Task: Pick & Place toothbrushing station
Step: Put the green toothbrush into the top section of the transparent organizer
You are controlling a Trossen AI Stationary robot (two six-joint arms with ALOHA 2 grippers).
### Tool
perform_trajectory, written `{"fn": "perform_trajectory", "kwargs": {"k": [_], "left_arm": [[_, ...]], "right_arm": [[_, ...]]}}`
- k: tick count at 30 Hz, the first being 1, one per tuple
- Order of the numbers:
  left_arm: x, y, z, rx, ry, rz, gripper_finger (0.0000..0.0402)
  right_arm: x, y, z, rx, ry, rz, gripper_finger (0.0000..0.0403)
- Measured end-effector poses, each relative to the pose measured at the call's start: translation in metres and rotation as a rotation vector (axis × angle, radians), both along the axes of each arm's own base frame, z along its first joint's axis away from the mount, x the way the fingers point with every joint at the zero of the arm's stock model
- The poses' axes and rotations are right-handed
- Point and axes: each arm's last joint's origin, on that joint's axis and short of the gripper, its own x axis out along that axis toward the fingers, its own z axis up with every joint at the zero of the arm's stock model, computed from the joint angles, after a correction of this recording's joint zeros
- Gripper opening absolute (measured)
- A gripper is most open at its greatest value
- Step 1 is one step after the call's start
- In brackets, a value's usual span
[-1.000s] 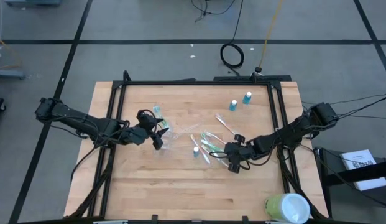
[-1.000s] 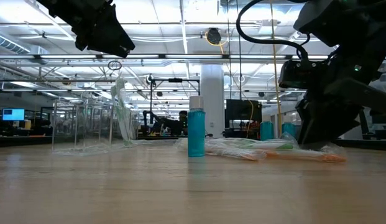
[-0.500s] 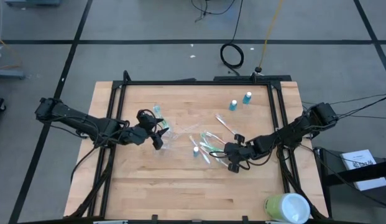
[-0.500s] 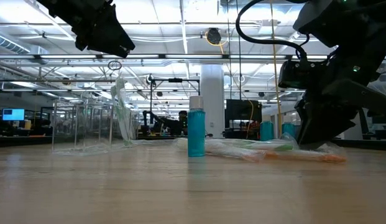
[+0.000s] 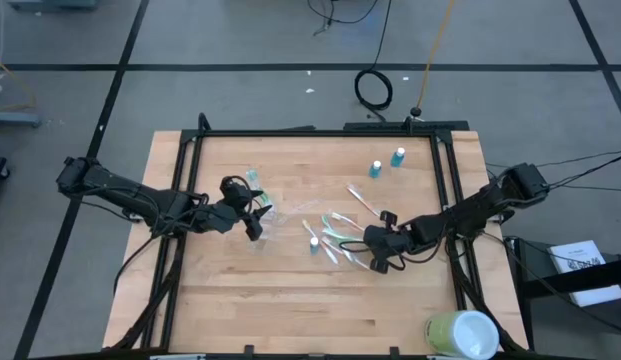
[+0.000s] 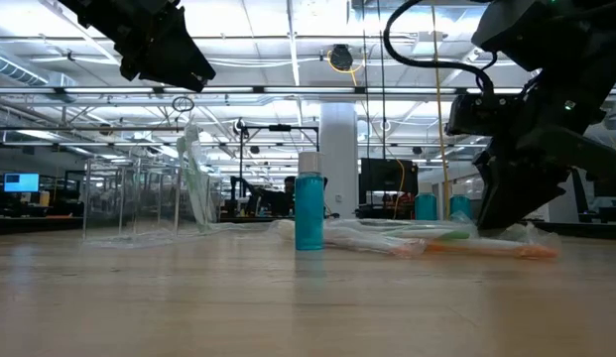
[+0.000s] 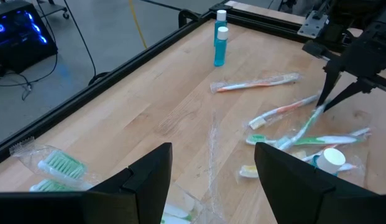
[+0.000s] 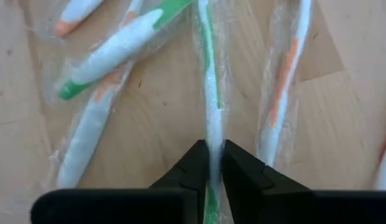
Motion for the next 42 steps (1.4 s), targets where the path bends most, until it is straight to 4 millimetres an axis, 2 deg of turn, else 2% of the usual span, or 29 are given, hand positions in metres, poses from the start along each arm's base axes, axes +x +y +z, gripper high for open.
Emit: {"fn": "perform_trajectory", "kwargs": {"k": [4,9,19,27,38,42], "left_arm": [[0.0,0.0,0.0,0.0,0.0,0.0,0.0232],[0.0,0.0,0.0,0.0,-0.001,0.0,0.0232],[0.0,0.0,0.0,-0.001,-0.004,0.0,0.0232],[0.0,0.0,0.0,-0.001,-0.004,-0.001,0.0232],[0.0,0.0,0.0,-0.001,-0.003,-0.002,0.0232],[0.0,0.0,0.0,-0.001,-0.003,-0.001,0.0232]], "right_arm": [[-0.001,0.0,0.004,0.004,-0.015,0.002,0.002],[-0.003,-0.001,0.013,0.013,-0.043,0.003,0.0028],[-0.009,-0.003,0.04,0.01,-0.163,0.055,0.0022],[-0.013,-0.008,0.057,-0.099,-0.249,0.05,0.0023],[-0.014,-0.028,0.067,-0.197,-0.284,0.016,0.0021],[-0.011,-0.039,0.071,-0.214,-0.365,0.027,0.0021]]}}
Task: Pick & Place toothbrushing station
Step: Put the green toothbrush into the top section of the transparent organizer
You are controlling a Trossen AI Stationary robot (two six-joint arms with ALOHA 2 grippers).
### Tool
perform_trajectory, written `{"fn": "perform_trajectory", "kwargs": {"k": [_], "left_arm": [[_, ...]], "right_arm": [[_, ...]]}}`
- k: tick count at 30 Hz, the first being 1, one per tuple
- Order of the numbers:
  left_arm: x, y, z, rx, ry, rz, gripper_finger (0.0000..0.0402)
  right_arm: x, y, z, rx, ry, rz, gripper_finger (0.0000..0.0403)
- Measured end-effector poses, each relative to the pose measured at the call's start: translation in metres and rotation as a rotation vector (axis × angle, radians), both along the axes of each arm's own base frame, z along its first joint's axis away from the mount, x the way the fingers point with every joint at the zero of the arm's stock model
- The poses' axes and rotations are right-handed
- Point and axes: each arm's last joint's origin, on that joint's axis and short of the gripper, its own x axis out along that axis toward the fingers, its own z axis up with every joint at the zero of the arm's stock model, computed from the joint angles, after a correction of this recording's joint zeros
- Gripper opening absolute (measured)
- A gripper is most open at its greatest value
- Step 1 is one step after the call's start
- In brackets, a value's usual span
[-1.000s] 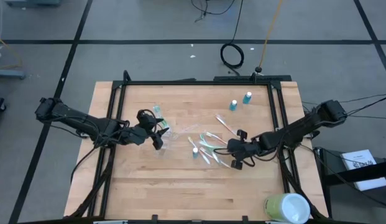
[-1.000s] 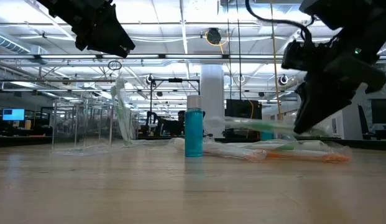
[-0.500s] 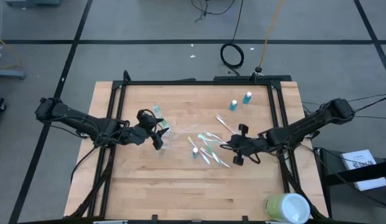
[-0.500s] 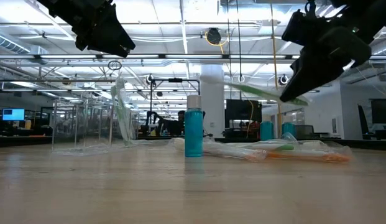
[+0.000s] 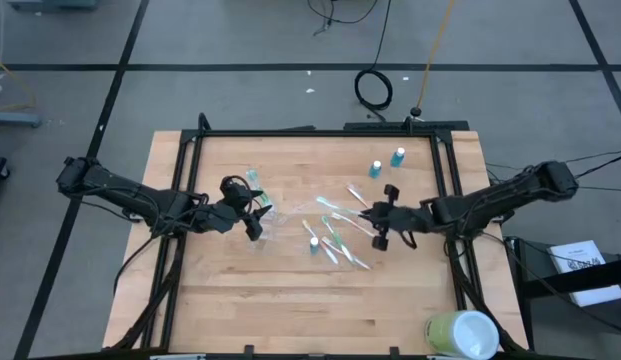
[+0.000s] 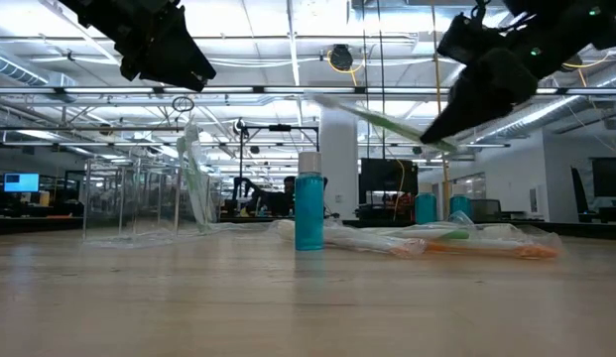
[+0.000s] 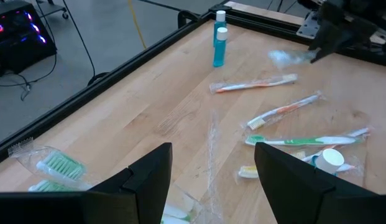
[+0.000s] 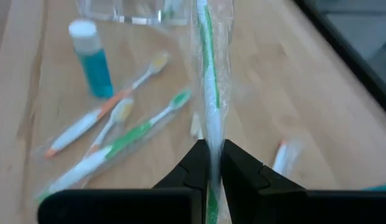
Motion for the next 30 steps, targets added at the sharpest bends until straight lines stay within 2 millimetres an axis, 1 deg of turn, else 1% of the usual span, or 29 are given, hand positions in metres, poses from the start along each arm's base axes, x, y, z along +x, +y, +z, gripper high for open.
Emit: {"fn": "perform_trajectory", "kwargs": {"k": [3,6,9,15,22,27,30], "left_arm": [[0.0,0.001,0.0,0.0,0.0,0.004,0.0232],[0.0,0.002,0.0,-0.003,-0.002,0.012,0.0232],[0.0,0.002,0.0,-0.014,-0.005,0.02,0.0232],[0.0,0.003,0.0,-0.014,-0.008,0.026,0.0232],[0.0,0.003,0.0,-0.019,-0.016,0.032,0.0232],[0.0,0.003,0.0,-0.04,-0.03,0.043,0.0232],[0.001,0.002,0.001,-0.013,-0.014,0.018,0.0232]], "right_arm": [[0.003,-0.009,0.006,0.024,-0.104,0.085,0.0021],[0.001,-0.018,0.008,0.044,-0.204,0.156,0.0021],[-0.006,-0.024,0.005,0.08,-0.285,0.202,0.0021],[-0.022,-0.025,-0.003,0.108,-0.436,0.27,0.0021],[-0.03,-0.024,-0.01,0.12,-0.479,0.279,0.0021],[-0.032,-0.024,-0.011,0.115,-0.499,0.281,0.0021],[-0.032,-0.024,-0.011,0.121,-0.499,0.301,0.0021]]}}
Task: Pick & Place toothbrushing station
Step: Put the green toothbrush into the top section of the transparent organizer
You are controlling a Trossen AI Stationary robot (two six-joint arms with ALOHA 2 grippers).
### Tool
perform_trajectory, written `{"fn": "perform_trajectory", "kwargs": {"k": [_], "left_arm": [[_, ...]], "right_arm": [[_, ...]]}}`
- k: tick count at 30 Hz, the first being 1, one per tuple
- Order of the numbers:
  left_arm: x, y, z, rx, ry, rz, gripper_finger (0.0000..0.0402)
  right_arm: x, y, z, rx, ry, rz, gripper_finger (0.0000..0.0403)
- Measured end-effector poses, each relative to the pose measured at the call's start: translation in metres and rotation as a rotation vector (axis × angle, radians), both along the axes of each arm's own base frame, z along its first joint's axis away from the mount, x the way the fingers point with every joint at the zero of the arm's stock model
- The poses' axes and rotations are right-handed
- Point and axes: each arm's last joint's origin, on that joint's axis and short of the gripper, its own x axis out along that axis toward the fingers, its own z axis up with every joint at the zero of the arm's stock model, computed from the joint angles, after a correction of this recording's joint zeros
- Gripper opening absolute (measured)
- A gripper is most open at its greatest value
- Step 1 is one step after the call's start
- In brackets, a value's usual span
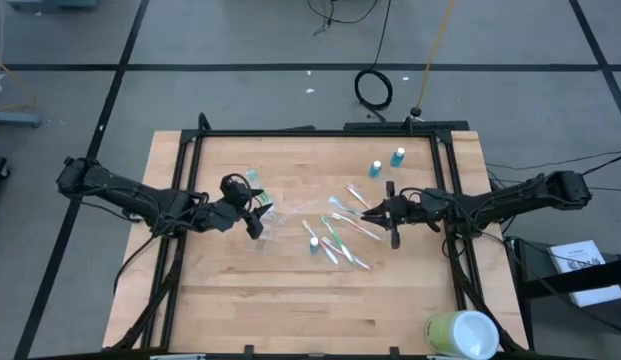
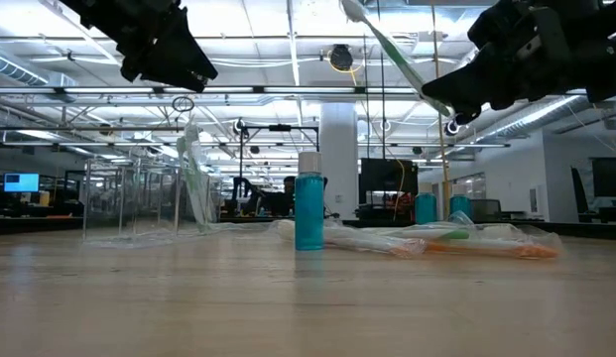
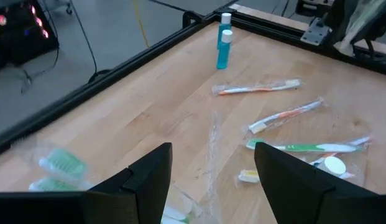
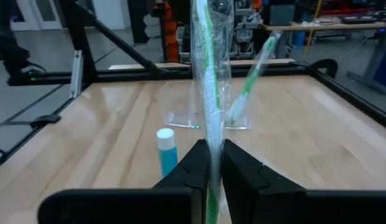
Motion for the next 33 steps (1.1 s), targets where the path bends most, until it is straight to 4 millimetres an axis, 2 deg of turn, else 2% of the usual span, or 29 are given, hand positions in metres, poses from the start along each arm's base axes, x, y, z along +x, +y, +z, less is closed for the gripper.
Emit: {"fn": "perform_trajectory", "kwargs": {"k": [5,8,11,19,24,33], "left_arm": [[0.01,-0.005,-0.001,0.061,-0.025,-0.148,0.0232],[0.019,-0.007,0.003,0.06,-0.135,-0.293,0.0232],[0.023,-0.004,0.0,0.097,-0.197,-0.35,0.0232],[0.04,0.004,0.003,0.097,-0.387,-0.456,0.0232],[0.055,0.007,-0.005,0.108,-0.443,-0.475,0.0232],[0.074,0.007,-0.017,0.247,-0.518,-0.49,0.0232]], "right_arm": [[0.0,0.002,0.004,0.005,-0.037,0.058,0.0021],[0.0,0.002,0.004,0.005,-0.037,0.057,0.0021],[0.0,0.002,0.004,0.011,-0.036,0.057,0.0021],[0.0,0.002,0.004,0.017,-0.042,0.056,0.0021],[0.0,0.002,0.005,0.018,-0.048,0.057,0.0022],[0.0,0.002,0.003,0.015,-0.03,0.057,0.0022]]}}
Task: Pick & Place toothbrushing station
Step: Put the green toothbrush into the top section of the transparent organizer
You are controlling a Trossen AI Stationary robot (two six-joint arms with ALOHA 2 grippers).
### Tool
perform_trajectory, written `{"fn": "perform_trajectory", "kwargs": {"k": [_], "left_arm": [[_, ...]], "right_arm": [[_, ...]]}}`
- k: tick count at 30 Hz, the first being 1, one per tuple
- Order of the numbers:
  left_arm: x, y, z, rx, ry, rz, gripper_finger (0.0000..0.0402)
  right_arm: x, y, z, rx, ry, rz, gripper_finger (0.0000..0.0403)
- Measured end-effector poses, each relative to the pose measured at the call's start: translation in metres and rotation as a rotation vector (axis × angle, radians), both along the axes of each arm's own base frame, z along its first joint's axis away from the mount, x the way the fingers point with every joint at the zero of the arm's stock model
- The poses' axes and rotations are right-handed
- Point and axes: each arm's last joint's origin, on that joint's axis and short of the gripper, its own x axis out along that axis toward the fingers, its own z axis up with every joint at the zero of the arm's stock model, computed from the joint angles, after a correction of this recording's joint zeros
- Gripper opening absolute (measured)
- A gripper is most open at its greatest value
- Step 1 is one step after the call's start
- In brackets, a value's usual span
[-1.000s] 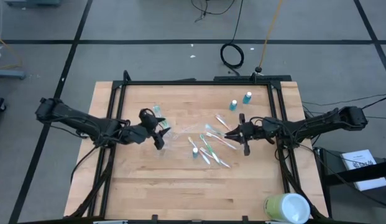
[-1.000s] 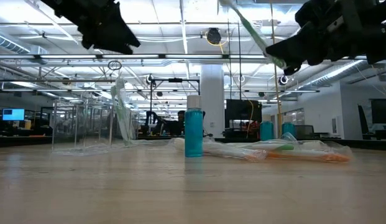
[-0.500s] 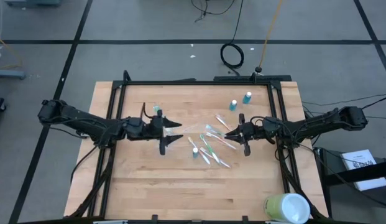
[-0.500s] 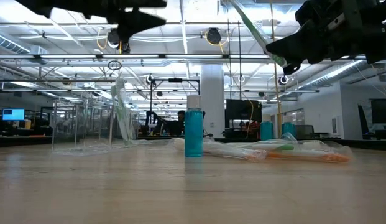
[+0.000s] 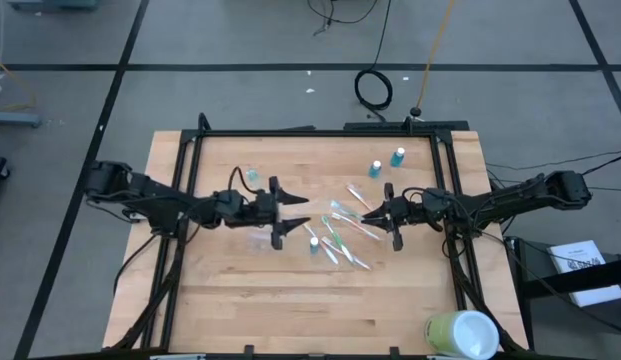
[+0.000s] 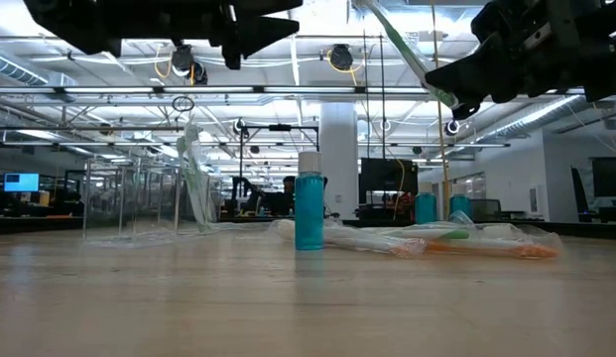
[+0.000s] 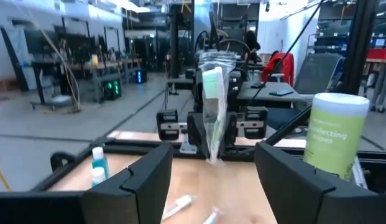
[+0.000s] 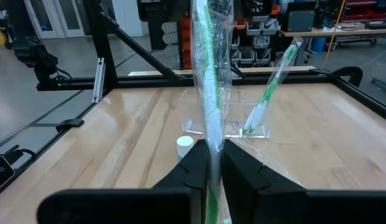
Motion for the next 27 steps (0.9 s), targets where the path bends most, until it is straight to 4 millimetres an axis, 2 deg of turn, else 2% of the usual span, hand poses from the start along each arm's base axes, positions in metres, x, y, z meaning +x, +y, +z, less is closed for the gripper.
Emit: {"fn": "perform_trajectory", "kwargs": {"k": [6,12,27], "left_arm": [[0.008,-0.001,-0.004,0.007,-0.022,0.001,0.0232],[0.016,-0.002,0.004,0.04,-0.037,0.006,0.0232],[0.024,-0.003,0.023,0.025,-0.084,-0.015,0.0232]], "right_arm": [[0.002,0.0,-0.004,-0.001,0.023,0.0,0.0022],[0.005,0.0,-0.009,-0.002,0.046,0.0,0.0022],[0.006,0.0,-0.006,-0.001,0.016,0.001,0.0022]]}}
